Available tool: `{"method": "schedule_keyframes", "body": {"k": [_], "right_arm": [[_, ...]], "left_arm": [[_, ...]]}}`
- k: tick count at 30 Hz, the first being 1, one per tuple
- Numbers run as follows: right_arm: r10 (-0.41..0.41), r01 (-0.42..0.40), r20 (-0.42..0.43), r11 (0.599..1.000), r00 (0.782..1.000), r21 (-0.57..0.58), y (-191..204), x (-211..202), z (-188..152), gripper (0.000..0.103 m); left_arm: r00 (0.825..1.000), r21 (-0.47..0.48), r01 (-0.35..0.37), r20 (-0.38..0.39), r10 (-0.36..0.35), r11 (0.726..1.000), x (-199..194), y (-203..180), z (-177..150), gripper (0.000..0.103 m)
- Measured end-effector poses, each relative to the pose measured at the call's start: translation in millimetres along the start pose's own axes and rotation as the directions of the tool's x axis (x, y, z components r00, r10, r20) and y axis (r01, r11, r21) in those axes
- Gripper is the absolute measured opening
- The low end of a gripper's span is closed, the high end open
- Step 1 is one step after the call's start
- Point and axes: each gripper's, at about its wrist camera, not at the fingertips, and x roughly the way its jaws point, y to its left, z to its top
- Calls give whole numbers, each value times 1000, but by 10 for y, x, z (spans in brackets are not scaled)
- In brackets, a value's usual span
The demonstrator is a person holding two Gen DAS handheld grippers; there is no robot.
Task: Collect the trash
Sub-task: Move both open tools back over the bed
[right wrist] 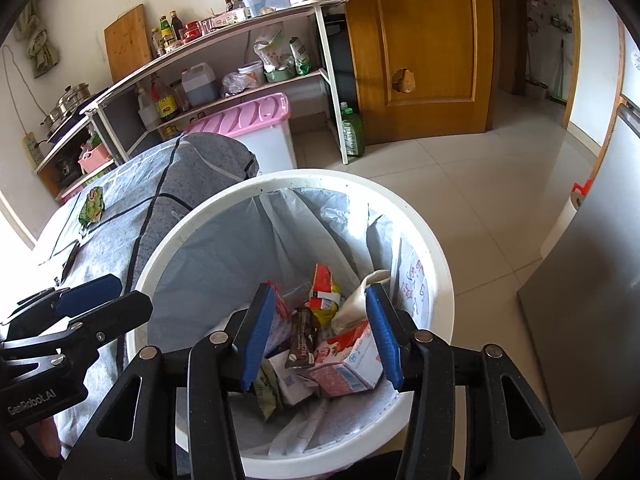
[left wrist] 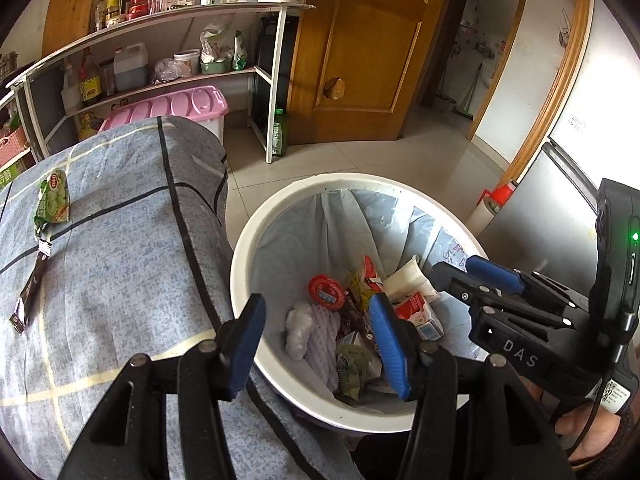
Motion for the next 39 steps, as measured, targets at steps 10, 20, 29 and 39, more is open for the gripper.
{"method": "schedule_keyframes", "body": {"k": [10, 20, 29, 39], "right_arm": [[64, -64, 32, 998, 997, -24, 300, -89, 38, 49], [134, -130, 42, 989, 990, -74, 712, -111, 65, 49], [184, -180, 20, 976, 983, -126, 1136, -26, 61, 49], [211, -209, -10, 961, 977, -181, 1517, 112, 114, 49]], "left_arm": [[998, -59, -36, 49, 39, 998, -265, 376, -54, 56], [991, -122, -86, 88, 97, 989, -515, 768, -163, 56], [977, -193, -170, 94, 191, 966, -685, 1292, -223, 56], [956, -248, -262, 68, 287, 933, -734, 1898, -228, 59]]}}
